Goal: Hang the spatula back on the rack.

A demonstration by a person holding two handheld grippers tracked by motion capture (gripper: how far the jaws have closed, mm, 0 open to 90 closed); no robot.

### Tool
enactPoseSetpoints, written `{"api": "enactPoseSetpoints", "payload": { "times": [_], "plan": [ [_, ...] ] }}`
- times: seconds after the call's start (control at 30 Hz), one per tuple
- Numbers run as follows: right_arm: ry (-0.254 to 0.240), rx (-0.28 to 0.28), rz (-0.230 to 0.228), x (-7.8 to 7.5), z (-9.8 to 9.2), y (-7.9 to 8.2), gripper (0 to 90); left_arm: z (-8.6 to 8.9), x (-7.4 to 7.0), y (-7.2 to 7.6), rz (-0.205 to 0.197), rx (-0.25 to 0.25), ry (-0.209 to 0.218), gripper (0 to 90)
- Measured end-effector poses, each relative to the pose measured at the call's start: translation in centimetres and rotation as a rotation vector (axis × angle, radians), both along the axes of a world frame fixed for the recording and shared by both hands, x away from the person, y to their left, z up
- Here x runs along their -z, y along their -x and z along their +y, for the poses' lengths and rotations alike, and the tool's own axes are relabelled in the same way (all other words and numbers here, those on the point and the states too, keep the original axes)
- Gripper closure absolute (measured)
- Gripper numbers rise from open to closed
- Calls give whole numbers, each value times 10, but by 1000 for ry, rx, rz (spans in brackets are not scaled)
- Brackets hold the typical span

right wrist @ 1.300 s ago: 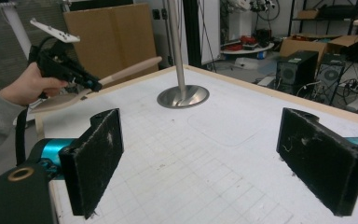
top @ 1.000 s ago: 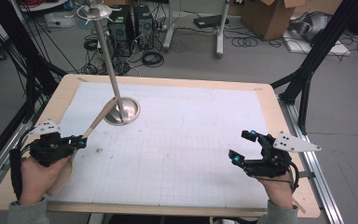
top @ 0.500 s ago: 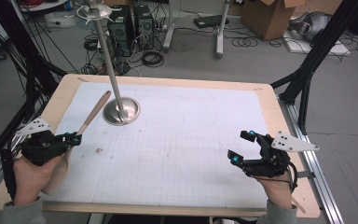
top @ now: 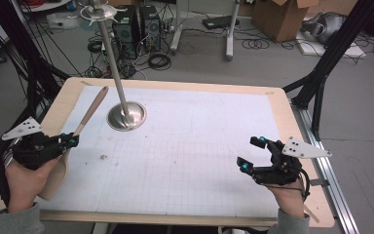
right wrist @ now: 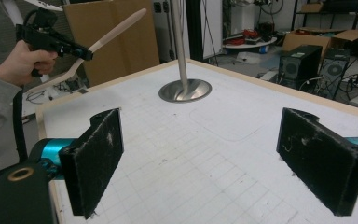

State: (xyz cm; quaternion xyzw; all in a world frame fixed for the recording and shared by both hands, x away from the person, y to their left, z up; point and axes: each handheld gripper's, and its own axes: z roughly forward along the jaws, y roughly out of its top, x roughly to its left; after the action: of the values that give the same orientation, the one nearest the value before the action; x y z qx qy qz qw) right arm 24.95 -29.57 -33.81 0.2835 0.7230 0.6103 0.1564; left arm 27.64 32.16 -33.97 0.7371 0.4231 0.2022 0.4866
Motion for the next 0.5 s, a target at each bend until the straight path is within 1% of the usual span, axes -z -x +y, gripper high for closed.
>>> {"api": "enactPoseSetpoints", "payload": {
  "times": [0.1,0.13,0.23,0.3,0.5],
  "plan": [
    [-1,1,-3,0,0,-1,138,1,-5,-1,-13,0,5,780],
    [-1,0,3,0,0,0,138,2,-7,-1,-15,3,8,779],
    [-3,-1,4,0,1,0,138,5,-13,-3,-23,8,30,779],
    [-3,-1,3,0,1,0,138,7,-16,-5,-28,7,36,779],
    [-2,0,10,0,1,0,138,11,-22,-8,-32,1,27,779]
  ]
}}
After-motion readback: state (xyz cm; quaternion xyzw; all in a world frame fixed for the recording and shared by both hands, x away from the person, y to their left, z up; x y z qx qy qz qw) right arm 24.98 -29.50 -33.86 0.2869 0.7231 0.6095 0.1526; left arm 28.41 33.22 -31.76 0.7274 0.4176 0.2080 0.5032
